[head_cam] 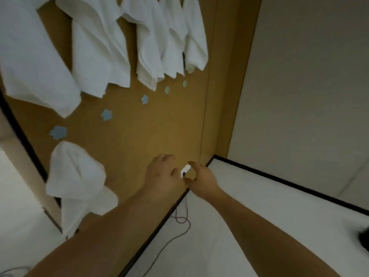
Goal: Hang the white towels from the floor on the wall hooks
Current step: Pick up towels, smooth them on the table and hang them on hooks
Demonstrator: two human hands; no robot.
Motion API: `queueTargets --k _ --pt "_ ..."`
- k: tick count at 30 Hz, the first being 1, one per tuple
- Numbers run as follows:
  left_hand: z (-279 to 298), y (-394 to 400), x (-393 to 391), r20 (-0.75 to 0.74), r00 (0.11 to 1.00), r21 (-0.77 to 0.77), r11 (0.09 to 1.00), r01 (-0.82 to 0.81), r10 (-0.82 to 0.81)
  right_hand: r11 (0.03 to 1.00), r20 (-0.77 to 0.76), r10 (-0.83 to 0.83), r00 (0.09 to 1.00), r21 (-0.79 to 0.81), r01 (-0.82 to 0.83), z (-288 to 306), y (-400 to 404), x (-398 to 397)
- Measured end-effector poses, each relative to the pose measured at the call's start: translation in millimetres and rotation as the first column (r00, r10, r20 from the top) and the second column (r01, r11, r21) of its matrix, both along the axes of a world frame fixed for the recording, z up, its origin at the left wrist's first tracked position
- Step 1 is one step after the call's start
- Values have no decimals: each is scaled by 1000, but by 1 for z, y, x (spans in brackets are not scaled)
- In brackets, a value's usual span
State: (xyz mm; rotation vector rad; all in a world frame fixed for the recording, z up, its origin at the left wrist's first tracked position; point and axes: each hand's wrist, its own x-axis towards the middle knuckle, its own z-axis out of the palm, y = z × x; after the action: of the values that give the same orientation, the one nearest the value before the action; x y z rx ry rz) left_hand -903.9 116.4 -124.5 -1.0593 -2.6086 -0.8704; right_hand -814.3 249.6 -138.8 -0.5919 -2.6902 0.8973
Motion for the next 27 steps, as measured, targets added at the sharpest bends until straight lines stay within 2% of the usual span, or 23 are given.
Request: queueTargets --k 6,12,16,20,24,27 --pt "-19 147 151 24 945 -133 936 325 -325 939 66 -342 937 54 339 -14 116 199" --pt "-34 273 350 77 810 -218 783 582 -581 745 126 -664 737 39 666 -37 191 425" --pt "-44 334 481 123 671 -264 627 733 -732 569 184 -813 552 55 821 -52 212 564" --pt "-59 374 601 176 492 -300 430 852 -853 357 232 -911 341 29 934 -67 214 683" --pt "-76 413 708 207 286 -321 212 923 -935 141 277 -951 137 -4 990 -83 210 780" --pt "-86 443 786 229 162 -318 83 944 -960 -7 306 -952 -6 -1 1000 -94 212 844"
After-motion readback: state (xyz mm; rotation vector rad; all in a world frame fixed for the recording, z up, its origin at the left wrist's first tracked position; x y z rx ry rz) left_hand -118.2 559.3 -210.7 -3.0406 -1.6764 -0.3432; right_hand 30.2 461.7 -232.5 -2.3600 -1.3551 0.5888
